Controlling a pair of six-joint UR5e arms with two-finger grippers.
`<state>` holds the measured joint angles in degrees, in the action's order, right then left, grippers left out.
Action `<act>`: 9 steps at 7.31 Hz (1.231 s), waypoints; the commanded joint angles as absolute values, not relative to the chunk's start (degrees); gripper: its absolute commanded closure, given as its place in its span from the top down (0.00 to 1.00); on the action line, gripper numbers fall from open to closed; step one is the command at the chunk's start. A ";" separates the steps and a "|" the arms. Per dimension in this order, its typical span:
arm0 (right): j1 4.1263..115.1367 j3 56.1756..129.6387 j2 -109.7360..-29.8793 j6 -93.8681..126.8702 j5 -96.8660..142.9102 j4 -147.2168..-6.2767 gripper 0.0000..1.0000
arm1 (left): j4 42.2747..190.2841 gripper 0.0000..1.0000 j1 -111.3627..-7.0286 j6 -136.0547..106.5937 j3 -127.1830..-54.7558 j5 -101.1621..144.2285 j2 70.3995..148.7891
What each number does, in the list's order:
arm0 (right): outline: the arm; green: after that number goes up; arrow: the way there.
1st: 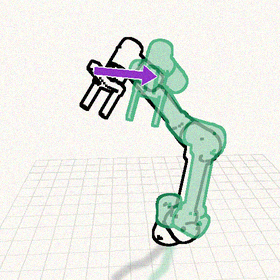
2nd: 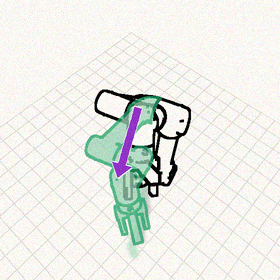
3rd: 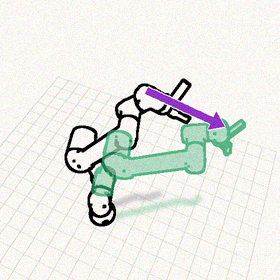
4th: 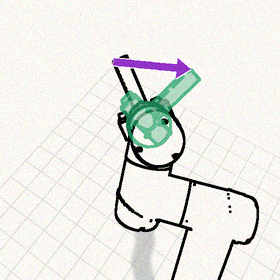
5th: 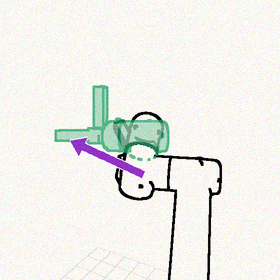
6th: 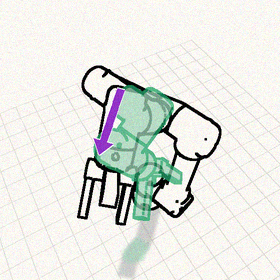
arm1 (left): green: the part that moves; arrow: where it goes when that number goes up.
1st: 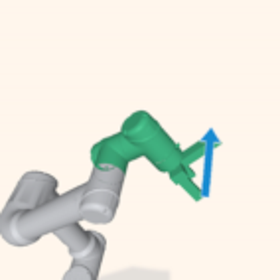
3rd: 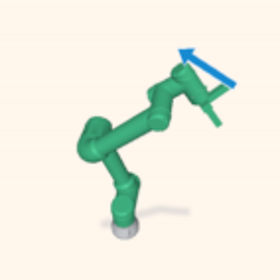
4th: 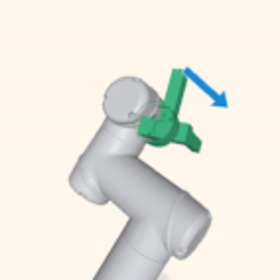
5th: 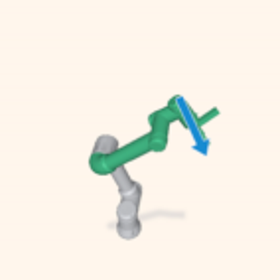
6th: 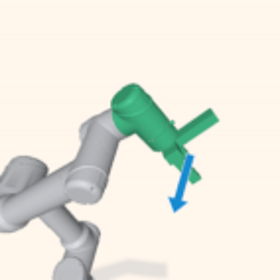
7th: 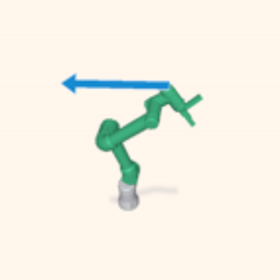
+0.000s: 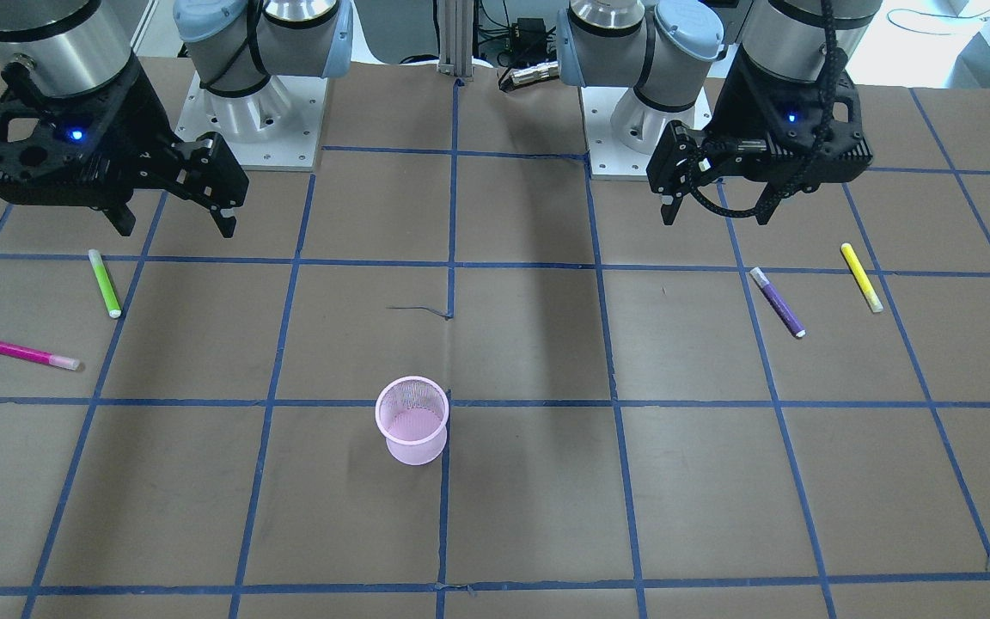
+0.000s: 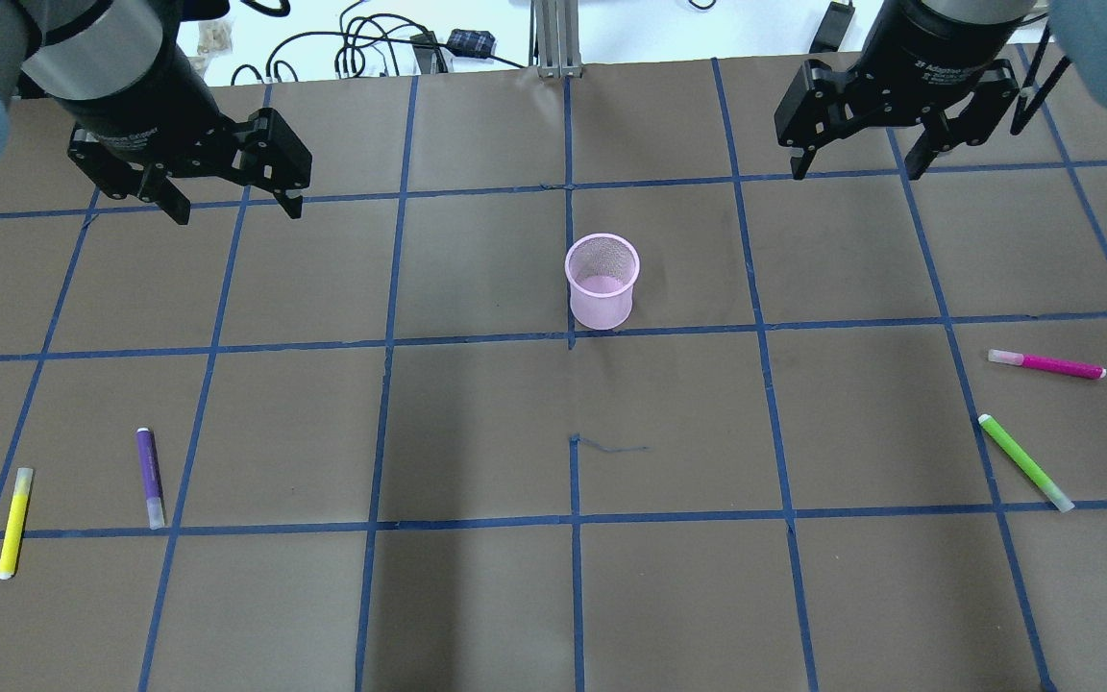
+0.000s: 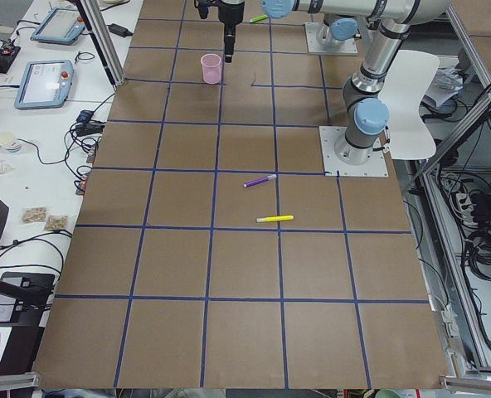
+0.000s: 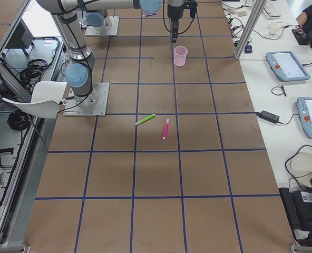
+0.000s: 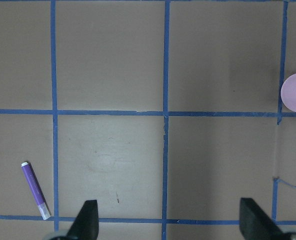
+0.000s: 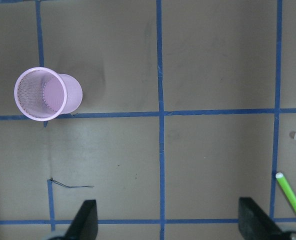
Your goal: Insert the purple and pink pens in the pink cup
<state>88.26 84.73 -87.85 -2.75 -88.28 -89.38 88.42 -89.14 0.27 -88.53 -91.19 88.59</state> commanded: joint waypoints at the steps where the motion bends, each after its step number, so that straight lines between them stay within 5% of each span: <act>1: 80.82 84.64 -88.41 -21.00 -89.46 -86.07 1.00 | 88.59 1.00 -89.12 0.53 -88.51 -91.23 88.51; 4: 60.62 85.34 -88.77 -58.07 -89.65 -84.63 1.00 | 89.21 1.00 -86.59 6.74 -88.59 -91.50 87.98; 9: 41.24 83.85 -72.72 -106.76 -79.84 -94.05 0.96 | 91.67 1.00 -66.06 7.64 -92.17 -88.69 89.28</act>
<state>44.62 84.27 -77.05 -100.09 -84.26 -93.52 91.86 -72.52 7.33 -90.04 -89.93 88.04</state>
